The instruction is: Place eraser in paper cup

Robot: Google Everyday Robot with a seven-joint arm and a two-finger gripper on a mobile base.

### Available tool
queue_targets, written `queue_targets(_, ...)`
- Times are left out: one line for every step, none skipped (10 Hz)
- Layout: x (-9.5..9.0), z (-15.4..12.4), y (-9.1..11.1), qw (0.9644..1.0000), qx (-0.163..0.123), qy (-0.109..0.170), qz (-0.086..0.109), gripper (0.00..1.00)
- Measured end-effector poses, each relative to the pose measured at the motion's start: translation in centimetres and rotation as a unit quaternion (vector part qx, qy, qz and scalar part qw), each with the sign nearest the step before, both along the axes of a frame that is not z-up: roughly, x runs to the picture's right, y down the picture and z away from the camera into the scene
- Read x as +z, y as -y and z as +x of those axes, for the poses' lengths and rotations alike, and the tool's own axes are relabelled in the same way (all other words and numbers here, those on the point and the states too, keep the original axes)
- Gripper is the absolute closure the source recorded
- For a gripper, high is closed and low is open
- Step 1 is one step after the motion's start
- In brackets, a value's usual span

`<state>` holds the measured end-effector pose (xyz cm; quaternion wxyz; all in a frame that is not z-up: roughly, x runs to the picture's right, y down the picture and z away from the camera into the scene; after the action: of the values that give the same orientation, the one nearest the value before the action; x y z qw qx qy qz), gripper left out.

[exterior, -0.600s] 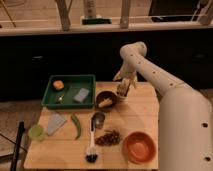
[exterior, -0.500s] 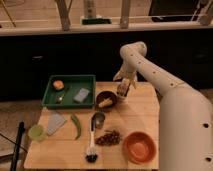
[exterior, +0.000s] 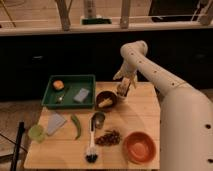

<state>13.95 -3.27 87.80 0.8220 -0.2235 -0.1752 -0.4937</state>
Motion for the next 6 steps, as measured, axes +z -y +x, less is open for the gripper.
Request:
queue_targets(-0.07,0.0,0.09,1.0,0.0,0.001,-0.001,0.2)
queue_targets(-0.04,-0.02,0.16,1.0,0.0,0.001,-0.001,0.2)
queue_targets(-0.06,-0.01,0.26,1.0,0.001,0.002,-0.001,0.2)
queue_targets(-0.07,0.03,0.27,1.0,0.001,0.002,-0.002,0.2)
queue_targets(-0.06,0.01,0.25,1.0,0.0,0.002,-0.002,0.2)
queue_targets(-0.06,-0.03,0.27,1.0,0.0,0.002,-0.002,0.2)
